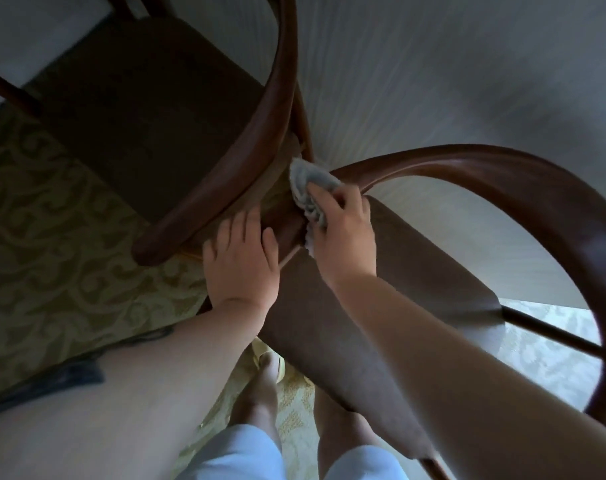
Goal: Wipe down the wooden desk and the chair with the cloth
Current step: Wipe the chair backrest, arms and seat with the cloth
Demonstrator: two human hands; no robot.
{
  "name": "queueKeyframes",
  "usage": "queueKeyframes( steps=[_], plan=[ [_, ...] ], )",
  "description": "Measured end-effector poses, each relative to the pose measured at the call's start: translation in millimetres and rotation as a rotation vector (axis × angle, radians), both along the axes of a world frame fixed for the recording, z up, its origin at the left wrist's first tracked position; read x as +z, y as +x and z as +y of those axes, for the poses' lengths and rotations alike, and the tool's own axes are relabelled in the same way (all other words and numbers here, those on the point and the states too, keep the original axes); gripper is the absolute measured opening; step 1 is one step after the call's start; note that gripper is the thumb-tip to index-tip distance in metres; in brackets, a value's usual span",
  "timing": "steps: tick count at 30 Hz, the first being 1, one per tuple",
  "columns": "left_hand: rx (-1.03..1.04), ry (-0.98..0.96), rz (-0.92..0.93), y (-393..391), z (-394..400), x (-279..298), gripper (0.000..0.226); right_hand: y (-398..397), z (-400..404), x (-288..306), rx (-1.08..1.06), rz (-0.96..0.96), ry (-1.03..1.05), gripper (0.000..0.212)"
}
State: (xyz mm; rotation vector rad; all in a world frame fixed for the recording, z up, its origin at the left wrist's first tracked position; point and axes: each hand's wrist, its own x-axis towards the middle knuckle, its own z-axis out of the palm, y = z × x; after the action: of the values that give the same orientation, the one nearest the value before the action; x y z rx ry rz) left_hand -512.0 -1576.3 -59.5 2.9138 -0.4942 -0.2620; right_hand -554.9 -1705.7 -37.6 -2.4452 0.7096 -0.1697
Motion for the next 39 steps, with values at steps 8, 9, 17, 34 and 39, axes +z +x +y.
queueKeyframes(
  steps=[8,9,17,34,39],
  plan=[
    [0.029,0.007,0.044,0,-3,7,0.05,4,-18,-1,0.143,0.044,-0.118,0.057],
    [0.025,0.009,0.041,-1,-2,5,0.049,-1,-12,-1,0.01,0.051,-0.055,0.058],
    [0.074,-0.046,0.114,-1,-2,7,0.046,34,-50,10,0.106,0.156,-0.148,0.056],
    [0.088,-0.037,0.169,-1,1,5,0.033,20,33,8,0.337,0.107,0.032,0.05],
    [0.099,-0.189,0.072,-2,2,8,0.035,12,-3,6,0.143,0.121,0.096,0.068]
  ],
)
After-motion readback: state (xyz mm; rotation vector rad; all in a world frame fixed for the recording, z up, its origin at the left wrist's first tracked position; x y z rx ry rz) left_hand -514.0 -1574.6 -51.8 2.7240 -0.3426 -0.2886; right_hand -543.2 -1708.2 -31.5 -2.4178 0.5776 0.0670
